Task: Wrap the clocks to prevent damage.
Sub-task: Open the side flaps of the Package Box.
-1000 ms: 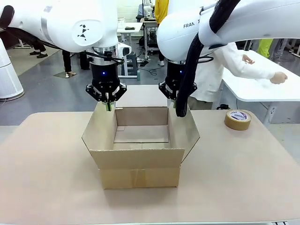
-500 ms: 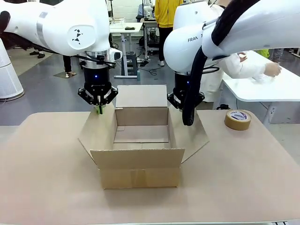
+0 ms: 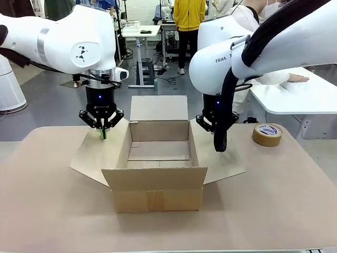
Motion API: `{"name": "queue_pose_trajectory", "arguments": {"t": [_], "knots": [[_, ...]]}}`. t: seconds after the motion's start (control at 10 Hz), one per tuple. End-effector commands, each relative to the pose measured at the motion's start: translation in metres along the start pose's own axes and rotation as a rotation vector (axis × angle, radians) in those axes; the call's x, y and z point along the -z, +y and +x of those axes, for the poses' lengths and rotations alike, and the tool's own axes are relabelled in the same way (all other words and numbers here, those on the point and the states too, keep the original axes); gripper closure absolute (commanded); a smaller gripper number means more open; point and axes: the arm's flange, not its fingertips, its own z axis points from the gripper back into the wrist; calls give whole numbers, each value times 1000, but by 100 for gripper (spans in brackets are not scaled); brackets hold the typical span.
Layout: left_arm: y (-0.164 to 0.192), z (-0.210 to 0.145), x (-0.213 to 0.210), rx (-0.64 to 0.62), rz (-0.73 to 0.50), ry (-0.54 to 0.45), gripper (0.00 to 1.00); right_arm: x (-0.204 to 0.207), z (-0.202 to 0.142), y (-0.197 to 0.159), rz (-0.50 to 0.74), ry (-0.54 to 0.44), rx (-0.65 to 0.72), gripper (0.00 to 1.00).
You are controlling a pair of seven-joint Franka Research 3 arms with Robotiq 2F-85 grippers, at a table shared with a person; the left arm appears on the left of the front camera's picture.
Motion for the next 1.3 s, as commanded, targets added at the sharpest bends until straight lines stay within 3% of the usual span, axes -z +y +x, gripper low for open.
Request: {"name": "queue_pose_trajectory", "arguments": {"t": [0.0, 0.4, 0.8, 1.2], "knots": [[7, 4, 14, -17, -41, -10, 100, 11, -2, -6, -23, -19, 27, 99], [12, 14, 36, 105, -176, 0, 100, 37, 17, -4, 17, 4, -30, 99], [12, 16, 50, 89, -63, 22, 100, 47, 25, -9, 17, 61, 6, 99], [11, 20, 63, 106, -100, 40, 100, 47, 25, -9, 23, 73, 1, 99]]}}
